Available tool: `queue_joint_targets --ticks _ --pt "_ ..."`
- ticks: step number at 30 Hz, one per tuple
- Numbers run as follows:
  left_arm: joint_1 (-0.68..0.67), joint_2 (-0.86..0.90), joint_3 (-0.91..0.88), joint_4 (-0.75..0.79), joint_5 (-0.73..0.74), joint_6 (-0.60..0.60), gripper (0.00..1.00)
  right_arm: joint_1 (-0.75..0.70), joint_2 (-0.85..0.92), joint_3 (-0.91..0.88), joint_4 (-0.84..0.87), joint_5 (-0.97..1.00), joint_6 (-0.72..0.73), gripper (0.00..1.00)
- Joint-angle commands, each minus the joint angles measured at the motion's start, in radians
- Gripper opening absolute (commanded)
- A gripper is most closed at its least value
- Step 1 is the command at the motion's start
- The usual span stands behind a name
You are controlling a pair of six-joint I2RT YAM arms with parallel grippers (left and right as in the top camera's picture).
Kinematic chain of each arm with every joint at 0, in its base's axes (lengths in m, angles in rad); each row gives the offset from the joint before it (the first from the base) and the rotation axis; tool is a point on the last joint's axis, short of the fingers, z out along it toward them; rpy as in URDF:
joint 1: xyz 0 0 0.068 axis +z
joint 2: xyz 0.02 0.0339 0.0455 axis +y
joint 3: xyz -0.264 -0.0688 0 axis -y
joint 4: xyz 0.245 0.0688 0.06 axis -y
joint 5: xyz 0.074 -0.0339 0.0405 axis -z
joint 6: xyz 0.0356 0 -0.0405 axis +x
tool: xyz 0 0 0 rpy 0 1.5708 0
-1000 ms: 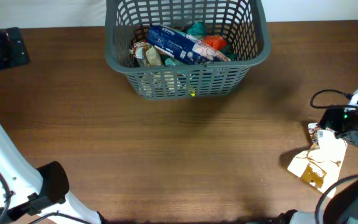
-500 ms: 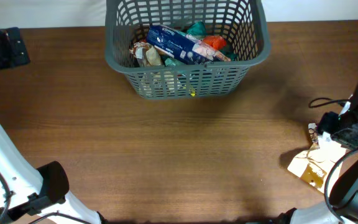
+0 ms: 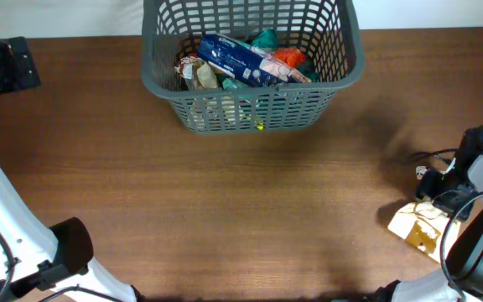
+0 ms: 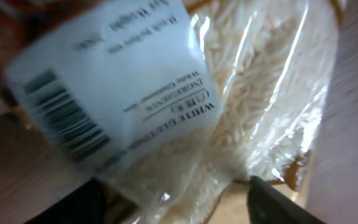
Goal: Pack container
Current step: 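Grasp the clear grain bag with the right gripper and lift, then carry the grain bag over the basket and release it inside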
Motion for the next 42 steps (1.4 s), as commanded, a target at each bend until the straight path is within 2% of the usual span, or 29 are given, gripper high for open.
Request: queue_joint_targets --ticks 1,7,9,10,13,17,22,25,30,34,38,42 --pt "0.005 -0.002 -0.003 -0.001 -0.003 -0.009 0.99 -0.009 0.008 -0.027 0.027 0.020 0.028 0.63" --pt "0.005 -0.002 -0.003 -0.001 -0.003 -0.009 0.99 -0.011 0.009 -0.053 0.079 0.019 0.029 0.27" --pt "0.005 -0.002 -0.003 -0.001 -0.003 -0.009 0.99 -0.011 0.009 -0.054 0.081 0.006 0.028 0.07" --pt "0.005 -0.002 -0.003 -0.001 -0.003 -0.009 0.99 -0.011 0.009 -0.053 0.081 -0.008 0.028 0.04" --pt "0.005 -0.002 -0.003 -0.001 -0.003 -0.009 0.99 -0.011 0.007 -0.025 0.058 -0.077 0.028 0.04" --pt "0.005 -0.002 -0.003 -0.001 -0.003 -0.009 0.99 -0.011 -0.027 0.102 -0.015 -0.286 -0.010 0.04" --pt "0.005 -0.002 -0.003 -0.001 -0.003 -0.009 0.99 -0.010 -0.090 0.390 -0.104 -0.637 -0.029 0.04" --pt "0.005 -0.002 -0.003 -0.001 -0.003 -0.009 0.99 -0.002 -0.114 0.608 -0.136 -0.768 -0.029 0.04" --pt "0.005 -0.002 -0.003 -0.001 -0.003 -0.009 0.99 0.090 -0.127 0.958 -0.155 -0.790 -0.048 0.04" --pt "0.005 -0.002 -0.003 -0.001 -0.003 -0.009 0.99 0.248 -0.127 1.139 -0.129 -0.793 -0.227 0.04" --pt "0.005 -0.002 -0.003 -0.001 -0.003 -0.009 0.99 0.429 -0.125 1.169 -0.044 -0.784 -0.364 0.04" --pt "0.005 -0.002 -0.003 -0.001 -0.003 -0.009 0.99 0.590 -0.081 1.169 0.021 -0.685 -0.490 0.04"
